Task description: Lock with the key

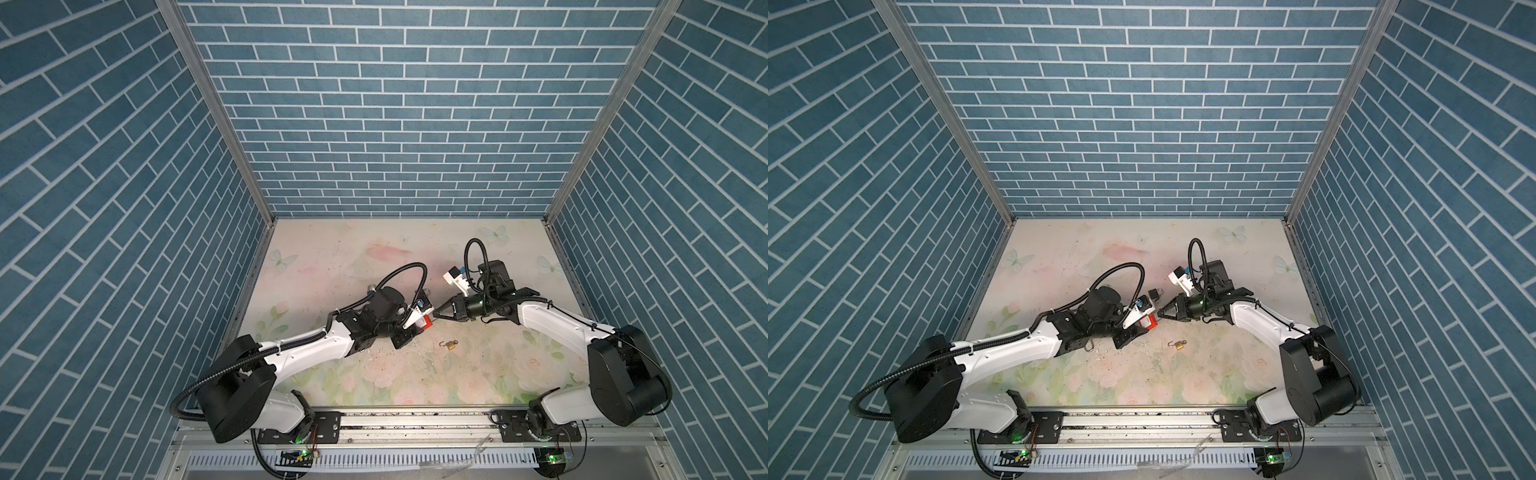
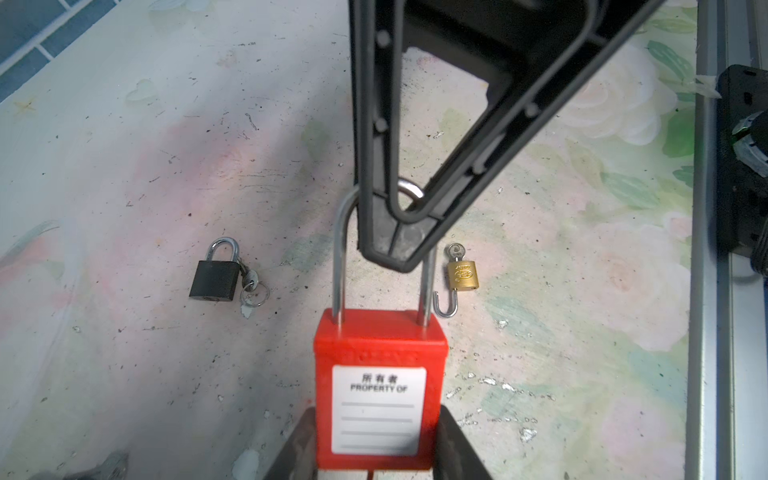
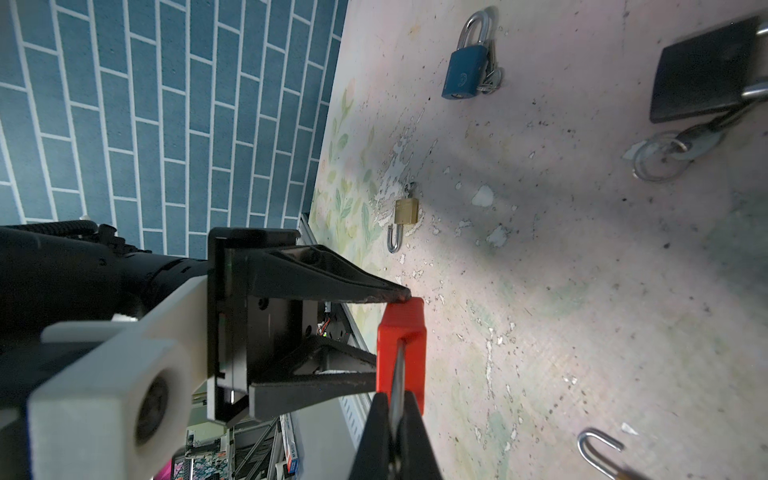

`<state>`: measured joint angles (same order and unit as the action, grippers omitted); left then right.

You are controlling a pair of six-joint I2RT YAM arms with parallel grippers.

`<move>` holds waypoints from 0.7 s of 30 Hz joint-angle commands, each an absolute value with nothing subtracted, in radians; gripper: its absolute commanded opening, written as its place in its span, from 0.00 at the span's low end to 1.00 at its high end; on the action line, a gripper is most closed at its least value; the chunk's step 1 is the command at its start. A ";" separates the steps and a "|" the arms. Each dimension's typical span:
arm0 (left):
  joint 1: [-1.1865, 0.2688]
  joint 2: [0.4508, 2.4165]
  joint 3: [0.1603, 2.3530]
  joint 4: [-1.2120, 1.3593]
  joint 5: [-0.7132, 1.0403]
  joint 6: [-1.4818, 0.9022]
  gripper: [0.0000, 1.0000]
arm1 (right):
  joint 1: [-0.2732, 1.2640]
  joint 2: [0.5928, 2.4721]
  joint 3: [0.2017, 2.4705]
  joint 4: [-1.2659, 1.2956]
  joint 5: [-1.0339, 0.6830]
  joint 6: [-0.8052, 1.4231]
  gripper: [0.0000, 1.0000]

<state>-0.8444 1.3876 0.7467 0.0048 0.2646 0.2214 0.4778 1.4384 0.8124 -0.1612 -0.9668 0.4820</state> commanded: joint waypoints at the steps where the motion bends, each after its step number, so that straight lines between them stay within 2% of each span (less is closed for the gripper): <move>1: -0.843 1.365 0.789 0.173 0.275 0.206 0.00 | 0.511 1.422 0.837 -0.183 -0.980 0.439 0.00; 5: -0.843 1.367 0.764 0.181 0.261 0.204 0.00 | 0.491 1.354 0.871 -0.193 -0.925 0.457 0.08; 9: -0.844 1.361 0.744 0.191 0.251 0.193 0.00 | 0.456 1.296 0.914 -0.233 -0.869 0.460 0.20; 15: -0.845 1.340 0.735 0.207 0.232 0.186 0.00 | 0.432 1.243 0.952 -0.278 -0.807 0.460 0.53; 21: -0.845 1.317 0.732 0.239 0.201 0.147 0.00 | 0.431 1.214 0.935 -0.260 -0.766 0.474 0.64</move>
<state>-0.8448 1.3502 0.7399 0.1753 0.2222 0.1730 0.4328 1.2297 0.9367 -0.2504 -0.8021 0.4843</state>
